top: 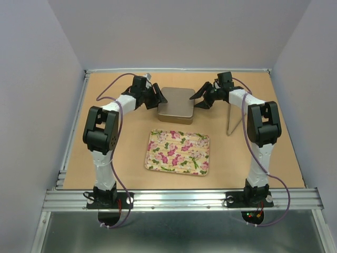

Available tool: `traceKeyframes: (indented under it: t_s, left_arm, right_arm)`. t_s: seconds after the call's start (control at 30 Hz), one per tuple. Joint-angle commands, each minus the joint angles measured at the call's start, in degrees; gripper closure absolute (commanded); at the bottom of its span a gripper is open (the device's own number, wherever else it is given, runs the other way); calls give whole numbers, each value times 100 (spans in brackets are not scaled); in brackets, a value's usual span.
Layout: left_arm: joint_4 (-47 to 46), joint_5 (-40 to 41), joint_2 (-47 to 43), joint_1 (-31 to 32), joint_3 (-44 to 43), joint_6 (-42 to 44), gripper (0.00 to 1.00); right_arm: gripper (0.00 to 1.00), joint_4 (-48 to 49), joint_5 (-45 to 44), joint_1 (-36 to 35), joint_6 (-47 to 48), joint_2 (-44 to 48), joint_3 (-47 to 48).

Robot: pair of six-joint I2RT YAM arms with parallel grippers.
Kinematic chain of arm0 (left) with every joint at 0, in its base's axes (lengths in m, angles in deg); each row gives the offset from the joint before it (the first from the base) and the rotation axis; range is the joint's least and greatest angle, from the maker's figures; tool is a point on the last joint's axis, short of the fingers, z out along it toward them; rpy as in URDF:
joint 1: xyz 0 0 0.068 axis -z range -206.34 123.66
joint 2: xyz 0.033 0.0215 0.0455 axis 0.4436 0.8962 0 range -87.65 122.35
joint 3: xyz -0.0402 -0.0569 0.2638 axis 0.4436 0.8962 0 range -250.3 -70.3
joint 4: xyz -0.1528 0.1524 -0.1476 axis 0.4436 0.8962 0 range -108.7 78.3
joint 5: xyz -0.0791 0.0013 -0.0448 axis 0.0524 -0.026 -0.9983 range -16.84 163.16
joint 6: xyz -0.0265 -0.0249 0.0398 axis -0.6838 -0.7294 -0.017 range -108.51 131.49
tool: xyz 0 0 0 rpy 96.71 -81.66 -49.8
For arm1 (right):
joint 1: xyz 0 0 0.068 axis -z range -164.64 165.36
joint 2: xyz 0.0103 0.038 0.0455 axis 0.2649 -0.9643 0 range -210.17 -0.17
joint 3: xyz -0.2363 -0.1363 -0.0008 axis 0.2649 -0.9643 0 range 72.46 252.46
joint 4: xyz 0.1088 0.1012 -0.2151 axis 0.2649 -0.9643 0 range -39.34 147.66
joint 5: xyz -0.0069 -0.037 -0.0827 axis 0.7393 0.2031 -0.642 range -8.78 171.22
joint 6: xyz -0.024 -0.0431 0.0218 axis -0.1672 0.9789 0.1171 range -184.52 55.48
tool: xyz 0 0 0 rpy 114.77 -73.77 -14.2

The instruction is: Pack the cookies

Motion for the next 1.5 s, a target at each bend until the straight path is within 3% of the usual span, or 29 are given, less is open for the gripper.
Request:
traceKeyframes:
  t_s: [0.0,0.6,0.93,1.47]
  left_arm:
    - [-111,-186,-55,116,-369,-42,34]
    - [1189,323,358,432,-1669,864,31]
    - [1312,604,279,476,-1582,864,29]
    - [1260,789,-98,143,-1371,759,22]
  right_arm:
    - [41,303,205,-31,-32,-39,-193]
    - [41,347,214,-75,-85,-127,-132]
    - [50,338,21,-75,-50,67,-553]
    - [46,329,-15,-75,29,313,-739]
